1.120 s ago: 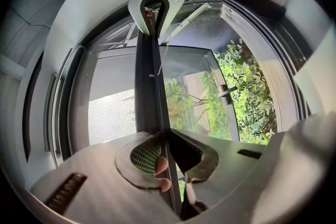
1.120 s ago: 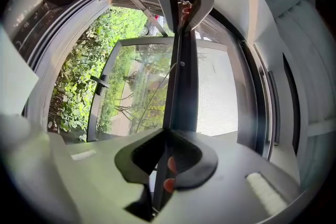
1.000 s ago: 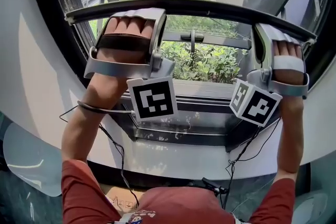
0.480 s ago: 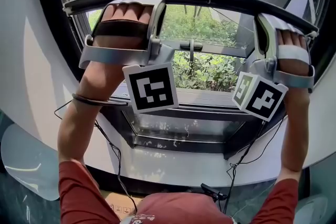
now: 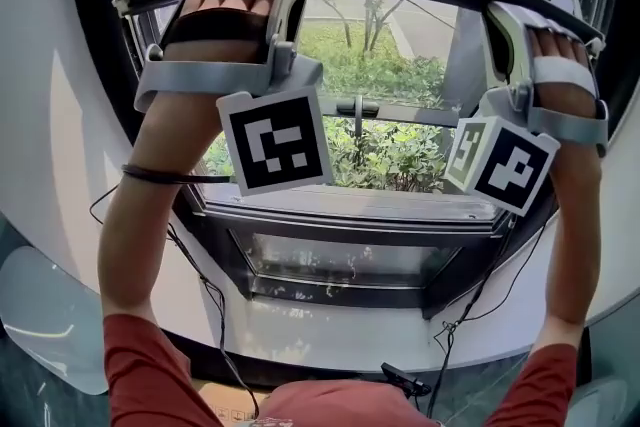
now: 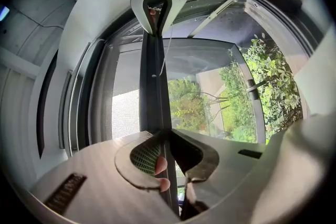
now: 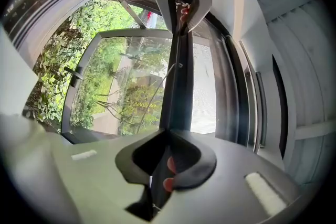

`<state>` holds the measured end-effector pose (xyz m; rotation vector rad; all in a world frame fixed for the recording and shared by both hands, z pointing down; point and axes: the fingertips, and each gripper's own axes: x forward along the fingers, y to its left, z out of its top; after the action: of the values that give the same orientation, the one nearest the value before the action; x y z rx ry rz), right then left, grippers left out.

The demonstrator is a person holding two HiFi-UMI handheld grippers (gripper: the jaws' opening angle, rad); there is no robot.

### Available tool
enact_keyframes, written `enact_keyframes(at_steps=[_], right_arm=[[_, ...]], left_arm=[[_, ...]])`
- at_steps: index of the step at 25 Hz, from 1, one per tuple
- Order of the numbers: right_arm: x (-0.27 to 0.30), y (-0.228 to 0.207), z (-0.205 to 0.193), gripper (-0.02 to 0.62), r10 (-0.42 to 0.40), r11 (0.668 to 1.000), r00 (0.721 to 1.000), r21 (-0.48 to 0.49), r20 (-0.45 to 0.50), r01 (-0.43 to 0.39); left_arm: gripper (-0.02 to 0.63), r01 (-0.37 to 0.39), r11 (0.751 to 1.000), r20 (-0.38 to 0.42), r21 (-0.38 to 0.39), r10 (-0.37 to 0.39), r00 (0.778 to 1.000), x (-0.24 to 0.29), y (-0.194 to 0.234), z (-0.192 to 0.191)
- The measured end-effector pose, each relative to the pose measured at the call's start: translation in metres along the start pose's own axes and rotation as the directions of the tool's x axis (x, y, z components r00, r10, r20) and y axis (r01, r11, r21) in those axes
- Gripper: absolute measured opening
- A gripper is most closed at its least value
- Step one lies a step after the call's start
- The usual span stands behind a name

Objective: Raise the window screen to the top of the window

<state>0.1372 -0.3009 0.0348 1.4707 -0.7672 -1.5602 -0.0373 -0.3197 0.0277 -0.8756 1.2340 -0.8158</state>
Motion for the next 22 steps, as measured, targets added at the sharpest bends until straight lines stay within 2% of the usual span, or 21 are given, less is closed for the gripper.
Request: enact_keyframes(at_steps=[6,19,22], right_arm=[[0.016,-0.03,-0.008,0.038,-0.019,1.0,1.0,0.005,-0.02,0.019],[0.053,-0.091,-0.016,0.038,-0.106,0.994,0.992,-0.022,-0.065,0.104],[0.061,-0.105,-0.016,0.04,-0.124,0.992,0.99,-0.041,-0.065,0.121]], left_arm=[[0.058,-0.015,1.0,-0.002,0.005,0.015,1.0,0.015,0.031,-0.004],[0.058,-0.051,0.998,-0.01,-0.046,0.051,0.999,0.048,0.083,-0.01],[0.058,-0.081,0.996,-0.023,-0.039,0.08,0.997,0.054,0.098,-0.011]])
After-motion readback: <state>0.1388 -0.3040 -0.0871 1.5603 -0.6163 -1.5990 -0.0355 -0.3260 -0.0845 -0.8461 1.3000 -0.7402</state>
